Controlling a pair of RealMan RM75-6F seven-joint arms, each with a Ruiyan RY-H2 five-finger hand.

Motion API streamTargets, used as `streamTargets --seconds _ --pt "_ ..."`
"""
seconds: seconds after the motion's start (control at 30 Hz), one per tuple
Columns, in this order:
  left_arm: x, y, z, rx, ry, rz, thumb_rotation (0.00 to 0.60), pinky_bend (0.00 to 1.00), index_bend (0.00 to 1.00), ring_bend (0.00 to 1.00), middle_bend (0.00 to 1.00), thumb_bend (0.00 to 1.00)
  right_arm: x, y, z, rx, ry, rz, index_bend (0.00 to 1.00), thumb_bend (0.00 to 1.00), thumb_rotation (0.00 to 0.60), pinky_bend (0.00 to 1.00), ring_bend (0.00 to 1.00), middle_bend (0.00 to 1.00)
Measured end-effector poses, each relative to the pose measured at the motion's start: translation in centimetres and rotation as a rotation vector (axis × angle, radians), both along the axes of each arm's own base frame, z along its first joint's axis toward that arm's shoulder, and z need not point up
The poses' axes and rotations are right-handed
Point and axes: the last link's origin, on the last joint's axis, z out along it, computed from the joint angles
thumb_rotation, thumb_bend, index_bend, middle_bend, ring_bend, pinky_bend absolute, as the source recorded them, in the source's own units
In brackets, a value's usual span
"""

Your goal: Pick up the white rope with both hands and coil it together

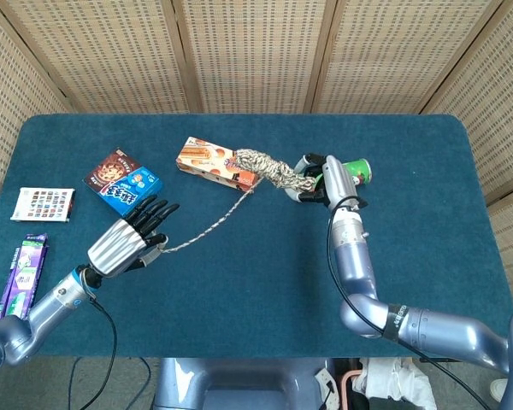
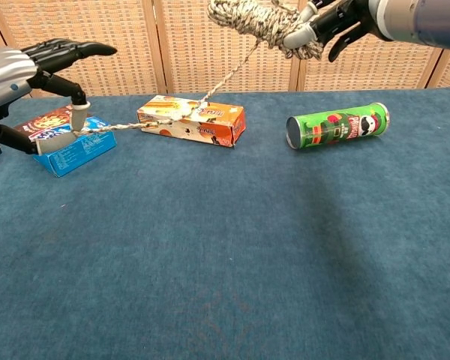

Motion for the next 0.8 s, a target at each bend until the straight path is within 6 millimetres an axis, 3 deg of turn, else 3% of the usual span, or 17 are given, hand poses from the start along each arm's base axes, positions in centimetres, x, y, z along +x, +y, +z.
streamTargets --seconds 0.13,0.4,0.57,0.8 --pt "2.0 -0.4 0.1 -0.008 -0.031 -0.041 0.6 0.0 0.87 0.0 0.0 0.58 0.2 0.2 -0.4 -0.016 0.096 0.042 0.73 0.63 0.6 0.6 0.57 0.77" --pt "9.6 -1.1 1.2 -0.104 -0.254 -0.028 0.6 0.0 0.87 0.0 0.0 0.58 0.9 1.2 -2.0 -0.069 0.334 0.186 0.73 0.63 0.6 0.6 0.57 0.77" --pt "14.2 0.1 2.4 -0.18 -0.422 0.076 0.6 0.0 0.87 0.0 0.0 0.58 1.2 1.9 -2.8 -0.069 0.388 0.252 0.73 0.63 0.6 0.6 0.57 0.77" --pt "18.1 1.7 2.7 -0.235 -0.569 0.168 0.6 0.0 0.87 0.0 0.0 0.58 1.5 2.7 -3.6 -0.038 0.429 0.341 0.73 0.63 0.6 0.6 0.57 0.77"
